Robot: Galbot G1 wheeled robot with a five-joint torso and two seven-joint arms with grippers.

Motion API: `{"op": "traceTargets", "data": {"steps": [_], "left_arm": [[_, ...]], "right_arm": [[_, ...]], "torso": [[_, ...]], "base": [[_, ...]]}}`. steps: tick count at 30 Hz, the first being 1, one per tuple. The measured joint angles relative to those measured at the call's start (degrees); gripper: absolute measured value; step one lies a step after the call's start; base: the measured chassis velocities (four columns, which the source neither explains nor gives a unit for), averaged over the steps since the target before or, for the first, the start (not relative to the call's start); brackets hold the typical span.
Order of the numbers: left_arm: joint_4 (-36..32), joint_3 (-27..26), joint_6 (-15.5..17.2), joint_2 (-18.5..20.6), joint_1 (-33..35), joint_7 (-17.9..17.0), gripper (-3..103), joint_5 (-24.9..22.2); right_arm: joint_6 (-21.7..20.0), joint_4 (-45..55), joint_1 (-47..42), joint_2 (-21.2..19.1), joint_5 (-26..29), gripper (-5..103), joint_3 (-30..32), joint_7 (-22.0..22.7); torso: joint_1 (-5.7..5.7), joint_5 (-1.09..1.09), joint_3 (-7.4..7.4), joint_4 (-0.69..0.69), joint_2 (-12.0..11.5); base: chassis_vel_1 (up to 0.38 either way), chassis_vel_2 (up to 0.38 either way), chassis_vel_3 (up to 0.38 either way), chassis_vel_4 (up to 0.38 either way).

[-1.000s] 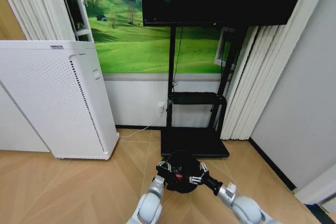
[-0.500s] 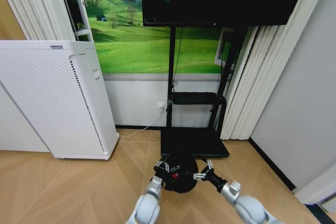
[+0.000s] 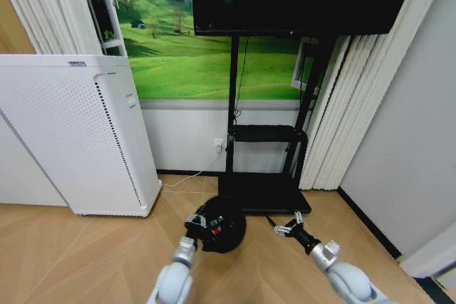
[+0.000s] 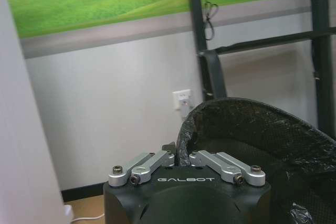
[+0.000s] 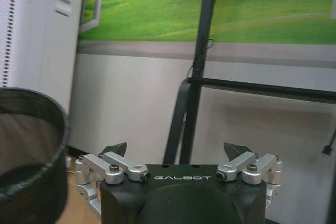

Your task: Pick up the trash bin and place the garbage on the floor into it.

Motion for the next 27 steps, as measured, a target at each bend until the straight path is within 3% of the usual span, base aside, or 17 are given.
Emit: {"op": "traceTargets", "data": {"steps": [5, 12, 14, 21, 27], "left_arm": [[-3.8, -4.8, 0.7, 1.6, 2.5, -0.1, 7, -2.1], [-7.5, -8.5, 1.1, 3.9, 5.6, 0.1, 7, -3.9], [-10.3, -10.6, 1.6, 4.8, 7.5, 0.1, 7, -5.1], [-13.5, -13.4, 1.6, 5.2, 10.2, 0.1, 7, -5.9], [-16.6, -14.6, 1.6, 3.6, 12.5, -0.2, 7, -6.1]], "right_arm": [[-3.9, 0.8, -1.7, 0.4, -0.8, 100, 3.9, 7.3], [-6.9, -0.2, -3.7, 2.4, -2.5, 100, 8.1, 13.2], [-9.6, -1.2, -5.0, 3.6, -3.1, 100, 11.3, 16.4], [-15.3, -0.2, -9.0, 5.3, -2.9, 100, 17.3, 21.0], [-16.4, 1.6, -12.1, 7.2, -2.8, 100, 21.3, 21.5]], "torso": [[0.0, 0.0, 0.0, 0.0, 0.0], [0.0, 0.01, 0.0, 0.0, 0.0], [0.0, 0.02, 0.0, -0.01, 0.0], [0.0, 0.01, 0.0, -0.01, 0.0], [0.0, 0.01, 0.0, -0.02, 0.0]], "base": [[0.0, 0.0, 0.0, 0.0], [0.0, 0.0, 0.0, 0.0], [0.0, 0.0, 0.0, 0.0], [0.0, 0.0, 0.0, 0.0], [0.0, 0.0, 0.0, 0.0]]}}
